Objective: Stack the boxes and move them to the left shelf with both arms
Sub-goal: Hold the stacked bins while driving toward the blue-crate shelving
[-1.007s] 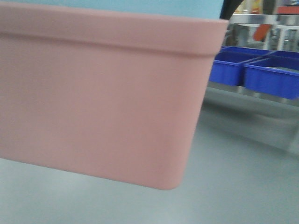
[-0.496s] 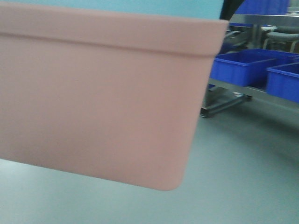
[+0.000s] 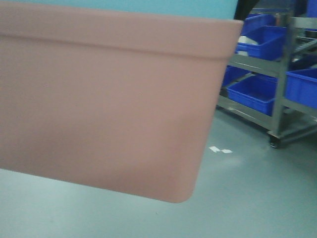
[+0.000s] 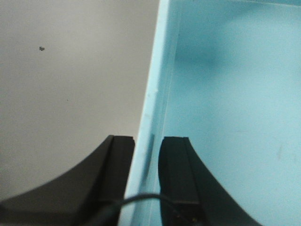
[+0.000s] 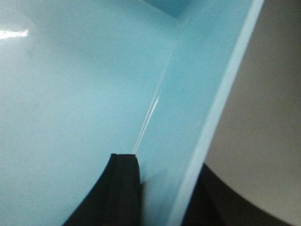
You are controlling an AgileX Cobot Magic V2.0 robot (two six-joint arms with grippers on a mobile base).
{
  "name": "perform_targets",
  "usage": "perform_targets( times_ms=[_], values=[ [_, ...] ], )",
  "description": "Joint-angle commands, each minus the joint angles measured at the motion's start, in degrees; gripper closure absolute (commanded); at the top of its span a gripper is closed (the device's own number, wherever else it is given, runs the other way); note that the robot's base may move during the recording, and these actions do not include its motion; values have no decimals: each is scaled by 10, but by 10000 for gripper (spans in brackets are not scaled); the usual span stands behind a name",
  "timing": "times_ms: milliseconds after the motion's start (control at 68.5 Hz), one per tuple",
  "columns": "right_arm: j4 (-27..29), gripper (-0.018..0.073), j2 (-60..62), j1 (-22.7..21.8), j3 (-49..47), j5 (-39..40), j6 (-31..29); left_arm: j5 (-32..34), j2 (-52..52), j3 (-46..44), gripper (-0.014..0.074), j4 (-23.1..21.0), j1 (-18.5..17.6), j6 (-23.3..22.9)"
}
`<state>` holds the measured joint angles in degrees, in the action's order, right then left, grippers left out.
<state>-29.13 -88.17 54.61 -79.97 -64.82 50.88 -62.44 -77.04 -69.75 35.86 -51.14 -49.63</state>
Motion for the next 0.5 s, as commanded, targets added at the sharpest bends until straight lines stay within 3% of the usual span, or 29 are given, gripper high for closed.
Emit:
perform_targets(
  times_ms=[0,481],
  values=[
    [-13,503,17,11,-29,157,11,160,17,-25,608,-55,-31,16],
    [-13,503,17,11,-29,152,11,160,17,-25,608,-55,-31,16]
  ],
)
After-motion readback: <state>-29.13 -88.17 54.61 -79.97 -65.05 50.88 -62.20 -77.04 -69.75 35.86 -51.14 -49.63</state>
